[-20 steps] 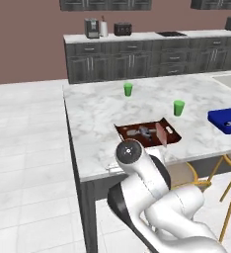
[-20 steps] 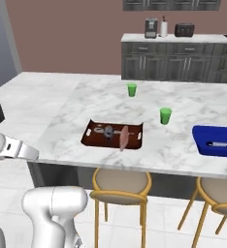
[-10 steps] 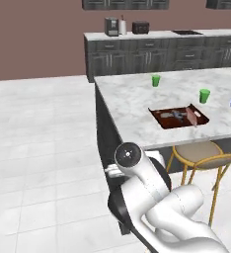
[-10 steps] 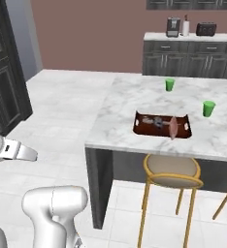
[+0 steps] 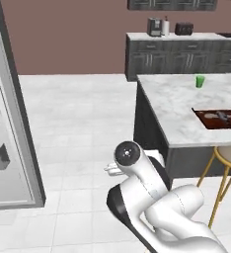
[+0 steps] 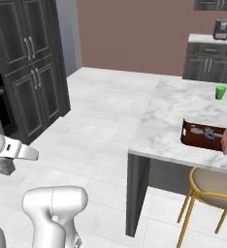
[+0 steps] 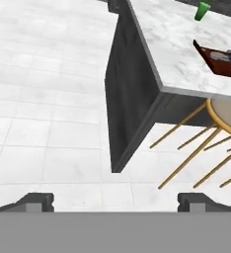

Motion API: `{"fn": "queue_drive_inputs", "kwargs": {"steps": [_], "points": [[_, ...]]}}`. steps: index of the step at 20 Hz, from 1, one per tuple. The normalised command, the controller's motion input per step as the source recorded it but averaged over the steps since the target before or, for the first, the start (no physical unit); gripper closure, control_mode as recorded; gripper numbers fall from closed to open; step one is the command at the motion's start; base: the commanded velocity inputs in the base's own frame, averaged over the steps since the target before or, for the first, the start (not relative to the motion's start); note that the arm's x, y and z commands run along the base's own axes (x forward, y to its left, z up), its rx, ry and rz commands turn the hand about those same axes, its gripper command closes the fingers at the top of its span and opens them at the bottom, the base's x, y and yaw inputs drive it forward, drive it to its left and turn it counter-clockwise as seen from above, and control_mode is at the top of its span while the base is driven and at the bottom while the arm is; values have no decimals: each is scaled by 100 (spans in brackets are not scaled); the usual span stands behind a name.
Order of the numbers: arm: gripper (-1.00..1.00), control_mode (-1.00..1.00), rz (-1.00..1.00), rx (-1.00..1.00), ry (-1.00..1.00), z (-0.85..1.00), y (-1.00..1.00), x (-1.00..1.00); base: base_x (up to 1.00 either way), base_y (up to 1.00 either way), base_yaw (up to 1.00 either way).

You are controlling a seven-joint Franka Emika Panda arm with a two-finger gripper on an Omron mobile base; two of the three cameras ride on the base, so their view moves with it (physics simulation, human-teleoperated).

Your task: Gather the sweet potato and garlic from the fridge and place them on a tray on the dining counter. Then gather the fish and steak from the fridge and place them on the other tray.

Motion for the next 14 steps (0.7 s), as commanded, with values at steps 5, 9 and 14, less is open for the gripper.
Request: {"fn": "queue_drive_inputs", "kwargs": {"steps": [5, 9, 14], "points": [[-100, 100, 0, 0, 0, 0, 0, 0, -38, 40, 35], [-100, 100, 0, 0, 0, 0, 0, 0, -25, 55, 35], [-100, 100, 0, 0, 0, 0, 0, 0, -13, 56, 37]]}}
